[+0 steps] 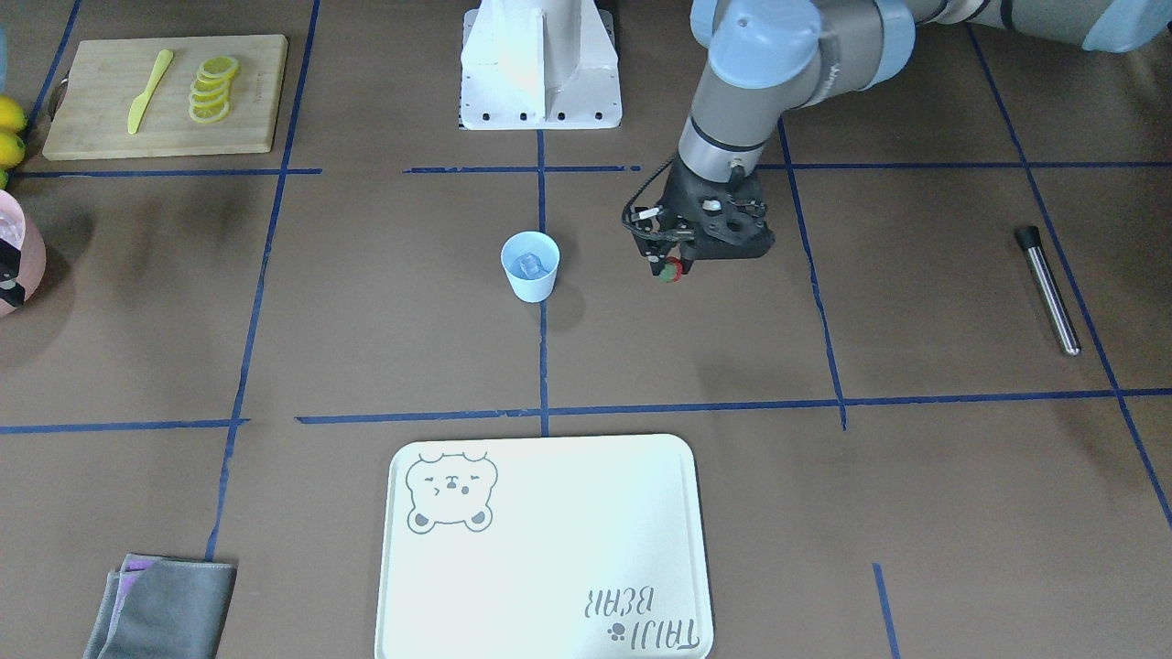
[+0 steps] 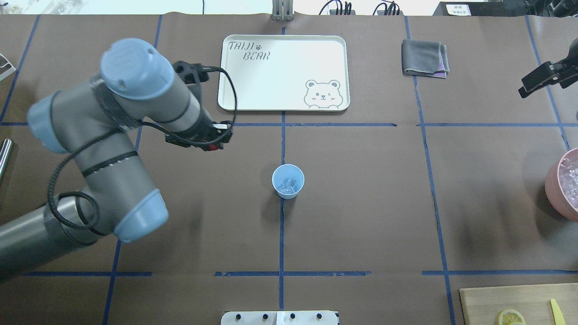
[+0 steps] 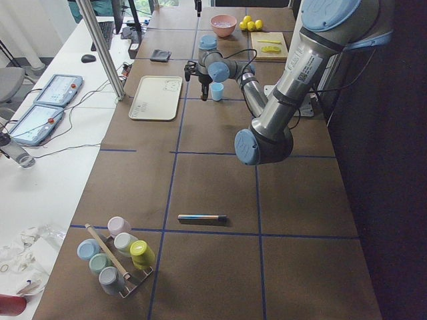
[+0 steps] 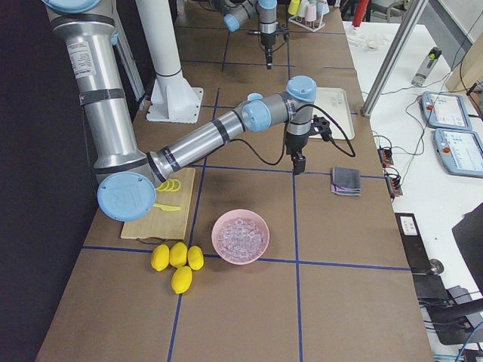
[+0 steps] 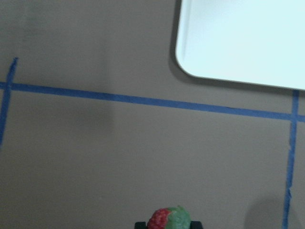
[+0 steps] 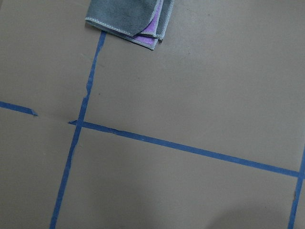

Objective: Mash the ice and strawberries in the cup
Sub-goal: 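Carry the strawberry with the left gripper over the blue cup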

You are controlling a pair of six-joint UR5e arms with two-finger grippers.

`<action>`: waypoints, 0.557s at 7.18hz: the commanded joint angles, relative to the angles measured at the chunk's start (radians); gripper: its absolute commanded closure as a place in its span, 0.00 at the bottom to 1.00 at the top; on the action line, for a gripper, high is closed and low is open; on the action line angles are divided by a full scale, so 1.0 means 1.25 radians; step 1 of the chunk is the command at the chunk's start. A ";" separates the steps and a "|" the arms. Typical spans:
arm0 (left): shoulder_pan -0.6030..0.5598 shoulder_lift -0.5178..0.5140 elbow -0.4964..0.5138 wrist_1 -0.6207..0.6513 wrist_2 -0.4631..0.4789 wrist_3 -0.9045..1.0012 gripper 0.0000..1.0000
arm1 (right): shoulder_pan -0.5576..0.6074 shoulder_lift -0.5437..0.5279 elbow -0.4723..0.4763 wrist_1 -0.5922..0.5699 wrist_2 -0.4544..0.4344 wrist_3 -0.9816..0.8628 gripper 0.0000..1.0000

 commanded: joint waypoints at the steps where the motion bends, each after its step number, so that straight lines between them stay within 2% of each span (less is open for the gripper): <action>1: 0.063 -0.097 0.028 0.060 0.048 -0.023 0.96 | 0.002 -0.008 0.001 0.000 0.007 -0.001 0.01; 3: 0.108 -0.186 0.136 0.056 0.097 -0.049 0.96 | 0.009 -0.022 0.001 0.011 0.012 -0.003 0.01; 4: 0.114 -0.190 0.151 0.052 0.101 -0.051 0.96 | 0.010 -0.046 -0.002 0.054 0.014 -0.001 0.01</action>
